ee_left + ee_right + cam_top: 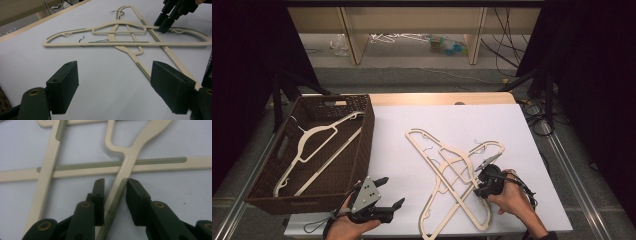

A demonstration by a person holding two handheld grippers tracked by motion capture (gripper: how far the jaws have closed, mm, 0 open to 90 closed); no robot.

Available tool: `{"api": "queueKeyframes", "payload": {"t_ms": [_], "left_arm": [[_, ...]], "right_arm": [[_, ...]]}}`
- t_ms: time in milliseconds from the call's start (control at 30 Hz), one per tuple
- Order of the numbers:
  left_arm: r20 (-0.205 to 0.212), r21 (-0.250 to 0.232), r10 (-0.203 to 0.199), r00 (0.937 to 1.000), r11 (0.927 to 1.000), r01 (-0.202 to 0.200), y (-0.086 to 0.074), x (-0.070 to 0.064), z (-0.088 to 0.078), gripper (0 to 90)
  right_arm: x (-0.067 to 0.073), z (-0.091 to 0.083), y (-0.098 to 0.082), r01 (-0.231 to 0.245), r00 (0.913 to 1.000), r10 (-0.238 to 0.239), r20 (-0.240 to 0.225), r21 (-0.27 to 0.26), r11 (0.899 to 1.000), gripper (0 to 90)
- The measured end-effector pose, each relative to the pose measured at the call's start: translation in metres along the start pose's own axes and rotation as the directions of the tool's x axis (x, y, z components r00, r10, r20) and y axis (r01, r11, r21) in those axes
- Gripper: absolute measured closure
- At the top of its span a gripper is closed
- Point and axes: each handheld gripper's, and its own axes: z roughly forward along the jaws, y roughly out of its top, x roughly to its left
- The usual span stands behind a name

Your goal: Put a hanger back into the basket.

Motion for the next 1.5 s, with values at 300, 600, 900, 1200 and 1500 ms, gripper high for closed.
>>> {"api": "queueKeyframes", "payload": {"t_ms": [300,600,900,1200,1500], "left_arm": [[-0.001,-0.005,-0.002,1.0,1.0,0.002,0.0,0.002,0.001,22.6],[0.014,0.038,0.009,0.9999,0.9992,-0.009,0.007,0.008,0.021,24.4],[0.078,0.123,0.015,0.9969,0.9921,-0.025,0.027,0.011,0.085,28.8],[0.113,0.212,0.073,0.9909,0.9726,-0.096,0.035,0.004,0.131,24.7],[0.169,0.242,0.136,0.9763,0.9545,-0.174,0.038,0.0,0.155,37.0]], "right_arm": [[-0.002,-0.004,-0.002,0.087,0.9961,-0.087,0.012,0.007,0.996,79.5],[0.004,-0.016,-0.006,0.187,0.9819,-0.187,0.031,0.004,0.982,79.8],[0.017,-0.036,-0.011,0.265,0.963,-0.264,0.056,-0.013,0.964,79.7],[0.029,-0.048,-0.018,0.306,0.9502,-0.304,0.068,-0.017,0.952,79.7],[0.037,-0.053,-0.015,0.341,0.9388,-0.339,0.061,-0.016,0.94,79.7]]}}
